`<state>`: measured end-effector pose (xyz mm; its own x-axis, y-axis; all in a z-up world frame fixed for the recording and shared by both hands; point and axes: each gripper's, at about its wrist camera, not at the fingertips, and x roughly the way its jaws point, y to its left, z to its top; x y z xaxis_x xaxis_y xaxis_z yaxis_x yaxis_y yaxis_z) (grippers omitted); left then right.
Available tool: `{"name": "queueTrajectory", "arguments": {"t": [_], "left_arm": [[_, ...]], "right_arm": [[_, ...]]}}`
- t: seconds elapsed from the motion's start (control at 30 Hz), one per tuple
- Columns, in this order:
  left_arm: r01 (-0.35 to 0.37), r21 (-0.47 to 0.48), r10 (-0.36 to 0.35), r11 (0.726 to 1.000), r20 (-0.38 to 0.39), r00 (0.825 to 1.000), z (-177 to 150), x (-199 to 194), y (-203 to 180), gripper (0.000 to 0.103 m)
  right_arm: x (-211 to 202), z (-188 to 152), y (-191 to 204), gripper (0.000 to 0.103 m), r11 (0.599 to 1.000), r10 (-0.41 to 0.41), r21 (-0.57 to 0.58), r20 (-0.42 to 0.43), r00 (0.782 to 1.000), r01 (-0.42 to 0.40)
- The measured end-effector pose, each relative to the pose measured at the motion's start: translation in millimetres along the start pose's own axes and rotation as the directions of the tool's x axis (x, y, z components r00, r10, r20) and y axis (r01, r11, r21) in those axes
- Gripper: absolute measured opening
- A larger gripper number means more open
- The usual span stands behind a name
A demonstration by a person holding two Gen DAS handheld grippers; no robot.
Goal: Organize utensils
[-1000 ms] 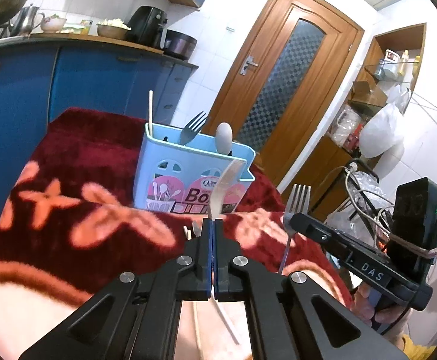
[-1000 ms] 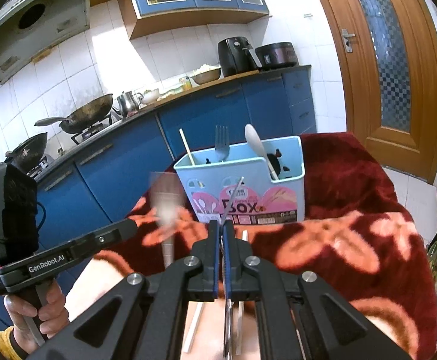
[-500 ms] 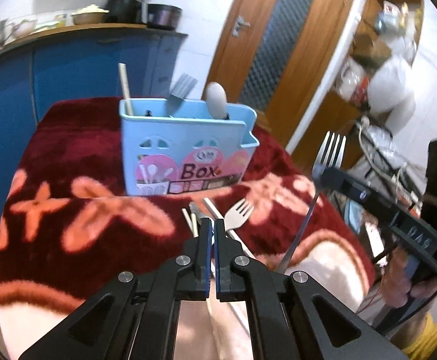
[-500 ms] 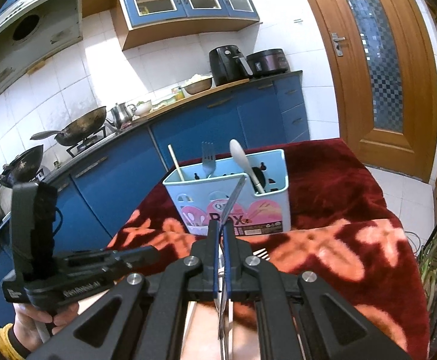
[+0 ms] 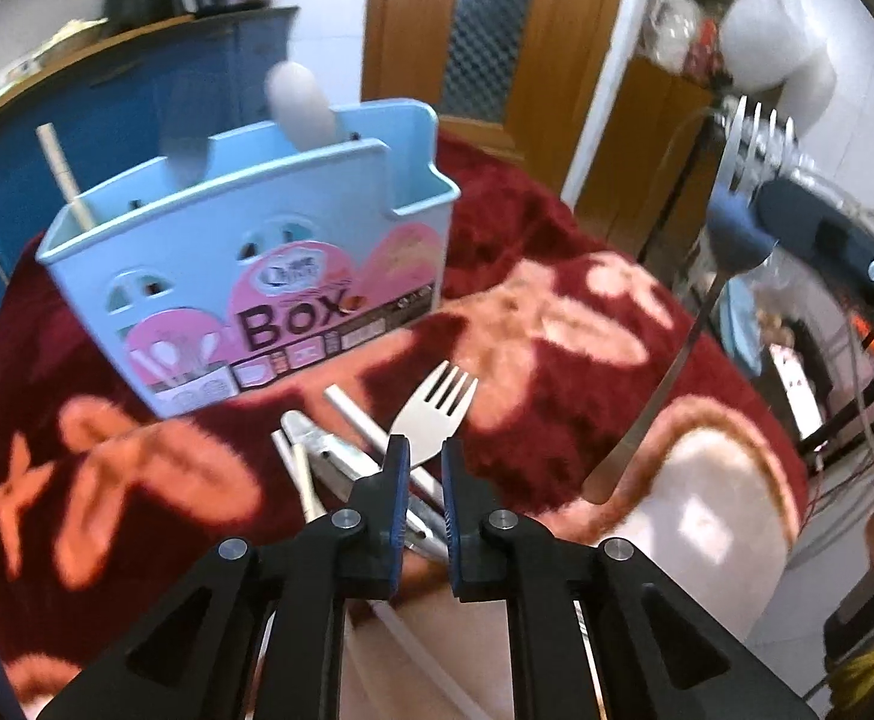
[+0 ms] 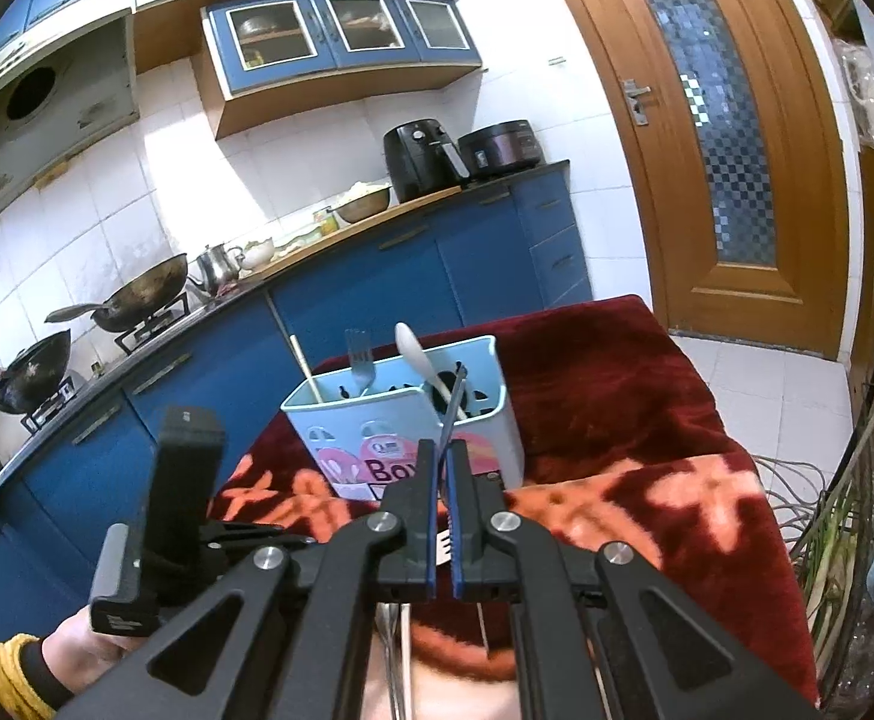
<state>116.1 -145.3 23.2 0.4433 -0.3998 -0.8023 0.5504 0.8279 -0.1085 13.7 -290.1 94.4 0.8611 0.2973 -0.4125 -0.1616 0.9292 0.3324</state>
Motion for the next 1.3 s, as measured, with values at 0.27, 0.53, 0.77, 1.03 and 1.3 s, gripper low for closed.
{"name": "queueTrajectory", "arguments": {"t": [0.27, 0.53, 0.77, 1.03, 1.3], "left_arm": [[-0.029, 0.099, 0.036, 0.995, -0.066, 0.997, 6.7, 25.8, -25.6, 0.036], [-0.117, 0.148, 0.131, 0.982, -0.088, 0.987, 14.6, 44.7, -30.7, 0.036], [-0.141, 0.187, 0.163, 0.972, -0.106, 0.981, 20.2, 56.4, -26.5, 0.019], [-0.088, 0.066, 0.093, 0.994, -0.086, 0.992, 20.7, 48.8, -12.0, 0.0], [-0.016, -0.056, 0.016, 0.998, -0.001, 1.0, 5.6, 6.9, 9.5, 0.0]], "right_arm": [[-2.4, 1.3, -11.7, 0.005, 1.0, 0.02, 0.024, 0.005, 1.0, -0.02], [-2.3, 0.0, -15.0, 0.005, 0.999, 0.046, 0.023, 0.005, 0.999, -0.047], [-2.6, -1.0, -15.1, 0.005, 0.998, 0.05, 0.023, 0.006, 0.999, -0.05], [-5.0, -2.3, -12.9, 0.005, 0.998, 0.056, 0.015, 0.01, 0.998, -0.056], [-2.8, -2.2, -8.4, 0.004, 0.998, 0.064, 0.007, 0.004, 0.998, -0.064]]}}
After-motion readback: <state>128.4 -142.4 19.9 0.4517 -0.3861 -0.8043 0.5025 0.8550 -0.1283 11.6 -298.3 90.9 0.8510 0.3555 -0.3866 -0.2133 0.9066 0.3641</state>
